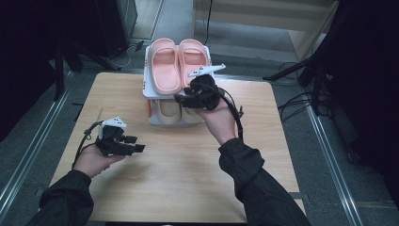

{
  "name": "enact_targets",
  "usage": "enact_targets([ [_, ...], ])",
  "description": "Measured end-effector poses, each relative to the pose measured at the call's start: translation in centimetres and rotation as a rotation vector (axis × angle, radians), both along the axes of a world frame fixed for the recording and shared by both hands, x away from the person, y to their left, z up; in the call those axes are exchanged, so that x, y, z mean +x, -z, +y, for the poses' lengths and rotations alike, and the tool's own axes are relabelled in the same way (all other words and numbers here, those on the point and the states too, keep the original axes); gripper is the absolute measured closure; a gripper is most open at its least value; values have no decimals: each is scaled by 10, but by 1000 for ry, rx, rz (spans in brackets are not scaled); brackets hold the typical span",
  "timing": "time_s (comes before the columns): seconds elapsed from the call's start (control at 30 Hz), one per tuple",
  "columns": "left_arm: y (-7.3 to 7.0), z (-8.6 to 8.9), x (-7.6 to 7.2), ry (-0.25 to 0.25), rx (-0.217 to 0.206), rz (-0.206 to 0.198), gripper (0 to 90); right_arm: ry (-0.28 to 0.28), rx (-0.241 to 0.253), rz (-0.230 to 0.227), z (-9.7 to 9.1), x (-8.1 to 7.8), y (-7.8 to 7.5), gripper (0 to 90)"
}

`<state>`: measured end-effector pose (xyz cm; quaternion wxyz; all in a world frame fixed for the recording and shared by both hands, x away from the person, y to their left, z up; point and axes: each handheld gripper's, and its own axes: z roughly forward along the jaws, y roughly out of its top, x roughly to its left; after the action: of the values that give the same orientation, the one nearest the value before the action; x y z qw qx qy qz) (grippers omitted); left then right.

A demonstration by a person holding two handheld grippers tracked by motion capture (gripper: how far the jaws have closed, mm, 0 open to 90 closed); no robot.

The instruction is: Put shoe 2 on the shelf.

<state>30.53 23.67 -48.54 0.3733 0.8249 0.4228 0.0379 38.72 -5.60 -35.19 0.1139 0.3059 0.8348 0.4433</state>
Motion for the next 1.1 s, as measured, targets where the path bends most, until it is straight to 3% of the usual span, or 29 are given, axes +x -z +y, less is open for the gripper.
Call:
enact_targets([
  [0.2,-1,0,-3,0,-3,-7,420,-48,0,2,-11,-18,19,525],
  [0.33,-1,-1,-5,-7,-9,-9,402,-47,-32,-18,-20,-28,32,527],
  [0.53,0,-4,-8,2,-1,-8,391,-93,-24,-10,-33,-43,51,531],
  [0.7,-1,-10,-15,27,8,-17,376,-125,-34,-8,-45,-50,67,528],
  [1.1,-3,-26,-25,81,24,-26,362,-145,-46,35,-73,-67,98,511],
])
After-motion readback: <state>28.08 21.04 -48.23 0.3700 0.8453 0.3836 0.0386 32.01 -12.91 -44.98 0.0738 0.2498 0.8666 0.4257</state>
